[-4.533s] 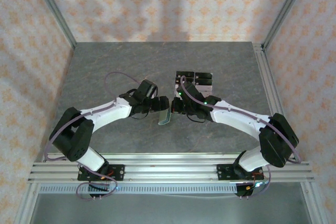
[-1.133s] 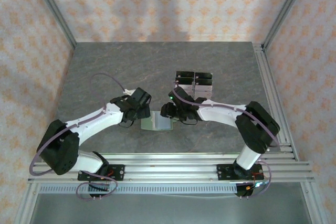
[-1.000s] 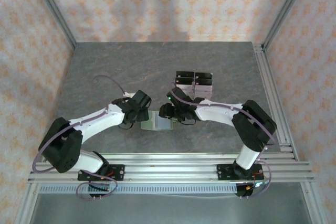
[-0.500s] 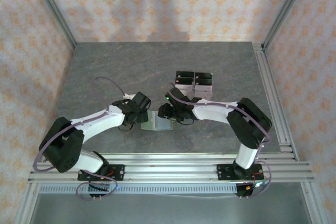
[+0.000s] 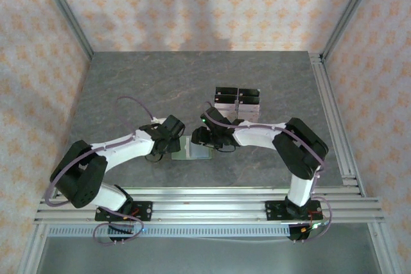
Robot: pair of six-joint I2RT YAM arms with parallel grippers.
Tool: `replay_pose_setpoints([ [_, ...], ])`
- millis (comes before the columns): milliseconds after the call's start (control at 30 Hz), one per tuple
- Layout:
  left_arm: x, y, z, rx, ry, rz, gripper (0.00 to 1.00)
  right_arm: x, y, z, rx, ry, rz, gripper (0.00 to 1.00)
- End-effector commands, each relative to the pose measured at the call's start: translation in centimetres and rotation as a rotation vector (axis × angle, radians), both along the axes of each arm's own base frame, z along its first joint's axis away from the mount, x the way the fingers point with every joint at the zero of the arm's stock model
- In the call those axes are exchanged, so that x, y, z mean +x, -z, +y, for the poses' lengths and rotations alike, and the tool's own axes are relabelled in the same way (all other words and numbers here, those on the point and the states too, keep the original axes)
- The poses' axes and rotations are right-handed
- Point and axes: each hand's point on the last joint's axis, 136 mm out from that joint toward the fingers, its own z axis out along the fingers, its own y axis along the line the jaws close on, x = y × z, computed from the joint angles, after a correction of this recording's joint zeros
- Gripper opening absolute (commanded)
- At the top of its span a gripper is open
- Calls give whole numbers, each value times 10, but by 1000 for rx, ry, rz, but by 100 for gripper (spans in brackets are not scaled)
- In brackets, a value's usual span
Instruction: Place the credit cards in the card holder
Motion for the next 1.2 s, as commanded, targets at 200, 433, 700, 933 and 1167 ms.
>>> replay_pose_setpoints([
  [200,0,4,1,8,-7,-17,83,-1,-9,24,118,-12,39,55],
  [433,2,-8,3,0,-22,-55,84,3,-21,34,167,-9,37,55],
  [700,2,-34,14,1,-73,-137,86,4,-30,43,189,-17,32,55],
  [933,-4,-50,32,19,-143,-207,87,3,-32,51,196,-27,34,55],
  [1167,-13,-67,53,32,-215,-275,87,0,-42,77,223,-60,31,55],
])
